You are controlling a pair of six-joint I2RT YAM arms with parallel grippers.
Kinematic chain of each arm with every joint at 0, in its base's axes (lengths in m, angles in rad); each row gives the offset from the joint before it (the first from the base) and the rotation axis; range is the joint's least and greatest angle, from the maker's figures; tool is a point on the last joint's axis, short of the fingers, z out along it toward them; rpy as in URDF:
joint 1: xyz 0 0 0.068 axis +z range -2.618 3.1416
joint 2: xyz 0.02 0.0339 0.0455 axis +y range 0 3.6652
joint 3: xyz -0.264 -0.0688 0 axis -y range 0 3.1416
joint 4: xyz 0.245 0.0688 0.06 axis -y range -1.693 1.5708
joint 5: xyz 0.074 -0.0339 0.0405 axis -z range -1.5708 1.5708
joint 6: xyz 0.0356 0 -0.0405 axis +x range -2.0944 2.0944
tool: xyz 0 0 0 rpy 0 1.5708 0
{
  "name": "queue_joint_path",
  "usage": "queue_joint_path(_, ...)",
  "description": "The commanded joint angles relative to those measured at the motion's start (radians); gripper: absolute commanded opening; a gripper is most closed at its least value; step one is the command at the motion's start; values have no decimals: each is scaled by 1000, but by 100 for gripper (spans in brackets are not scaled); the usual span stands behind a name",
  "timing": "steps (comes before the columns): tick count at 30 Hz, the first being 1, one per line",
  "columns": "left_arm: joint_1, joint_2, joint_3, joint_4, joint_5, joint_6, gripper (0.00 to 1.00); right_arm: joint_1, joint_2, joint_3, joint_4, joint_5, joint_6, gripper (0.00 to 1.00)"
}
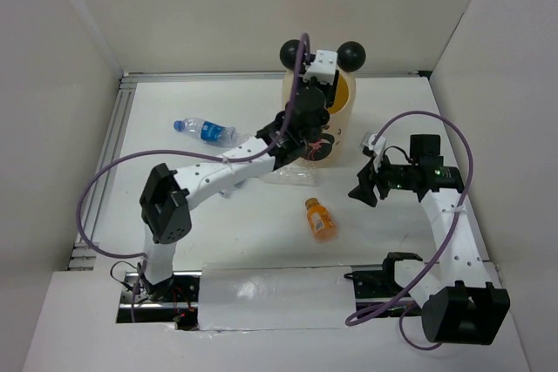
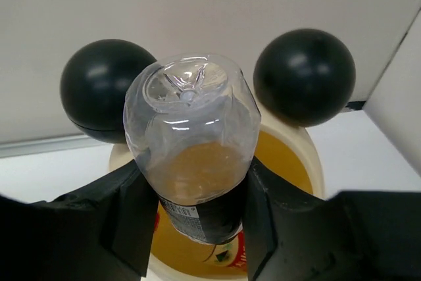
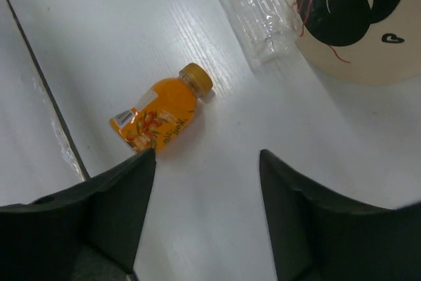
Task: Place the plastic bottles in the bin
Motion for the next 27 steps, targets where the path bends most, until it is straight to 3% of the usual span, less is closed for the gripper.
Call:
queue_joint_path(1, -42, 40, 6, 414, -153, 312, 56, 17, -17, -17, 13, -4, -29, 75)
queue_joint_path(5, -52, 71, 6, 434, -163, 336, 91, 48, 40, -8, -35, -49, -125, 88)
queue_joint_path(7, -61, 59, 15, 388, -153, 304, 98, 103, 88, 3, -47, -49, -125, 89)
queue_joint_path(13, -110, -48, -19, 357, -130, 282, 100, 322, 171, 32, 33, 107, 46, 82)
queue_joint_path(18, -159, -232, -177, 345, -262, 267, 100, 456, 232, 53, 78, 215, 190, 80)
queue_joint_path(21, -168, -425, -364, 209, -343, 135, 100, 507, 273, 53, 144, 289, 308, 79)
queue_joint_path(22, -168, -477, -448, 137, -359, 4, 100, 526, 286, 53, 161, 324, 338, 79)
queue_joint_path(23, -168, -526, -483, -63, -370, -81, 100, 540, 299, 53, 172, 339, 362, 79)
queue_joint_path(24, -168, -618, -511, -188, -370, -293, 100, 554, 324, 53, 201, 358, 423, 79)
queue_joint_path(26, -168, -694, -583, -532, -370, -489, 100, 589, 351, 53, 227, 426, 479, 79)
queue_joint_path(27, -177, -726, -611, -613, -357, -561, 100, 590, 367, 53, 246, 457, 516, 75)
